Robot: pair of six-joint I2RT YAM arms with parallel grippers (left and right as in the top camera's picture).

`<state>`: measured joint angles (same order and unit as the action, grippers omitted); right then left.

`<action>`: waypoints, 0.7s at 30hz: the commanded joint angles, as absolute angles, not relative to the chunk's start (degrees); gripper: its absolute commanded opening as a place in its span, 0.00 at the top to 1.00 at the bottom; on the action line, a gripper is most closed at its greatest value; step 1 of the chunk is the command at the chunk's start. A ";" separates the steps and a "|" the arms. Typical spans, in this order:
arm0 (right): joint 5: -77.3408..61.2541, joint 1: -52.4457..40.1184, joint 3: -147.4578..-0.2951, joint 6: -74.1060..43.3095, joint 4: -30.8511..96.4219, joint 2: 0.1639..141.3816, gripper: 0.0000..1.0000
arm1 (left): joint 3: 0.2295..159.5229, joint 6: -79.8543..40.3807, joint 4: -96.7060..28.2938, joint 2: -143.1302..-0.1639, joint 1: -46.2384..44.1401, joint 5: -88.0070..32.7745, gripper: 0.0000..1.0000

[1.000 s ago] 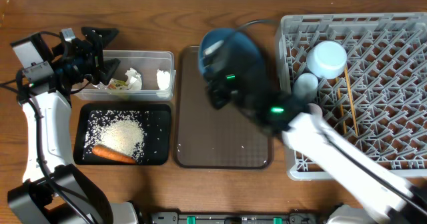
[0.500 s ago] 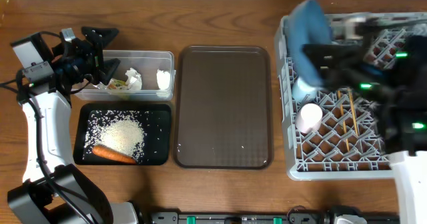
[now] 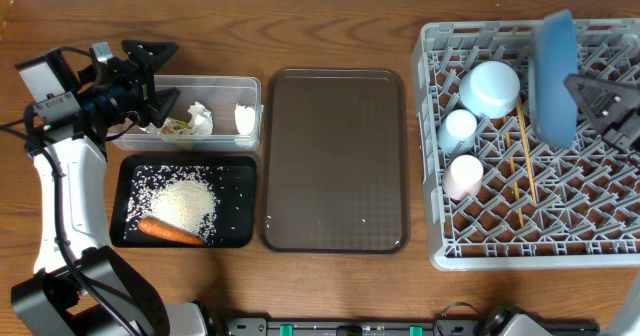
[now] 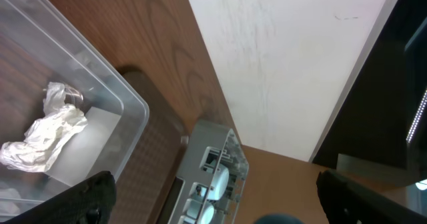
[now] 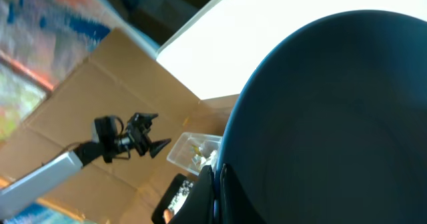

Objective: Sort waste into correct bins and load items into the dishwasher rack
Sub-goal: 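Lift the blue plate and carry it right toward the rack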

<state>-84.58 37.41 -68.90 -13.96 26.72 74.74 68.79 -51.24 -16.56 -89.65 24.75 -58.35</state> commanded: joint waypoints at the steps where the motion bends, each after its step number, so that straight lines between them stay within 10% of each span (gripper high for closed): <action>1: -89.32 39.88 -66.65 -9.39 26.72 78.74 0.99 | 68.58 -51.13 -16.67 -89.71 24.95 -58.92 0.02; 21: -89.23 41.78 -65.93 -5.52 16.62 90.74 0.99 | 68.58 -51.13 -16.64 -89.71 24.95 -58.92 0.02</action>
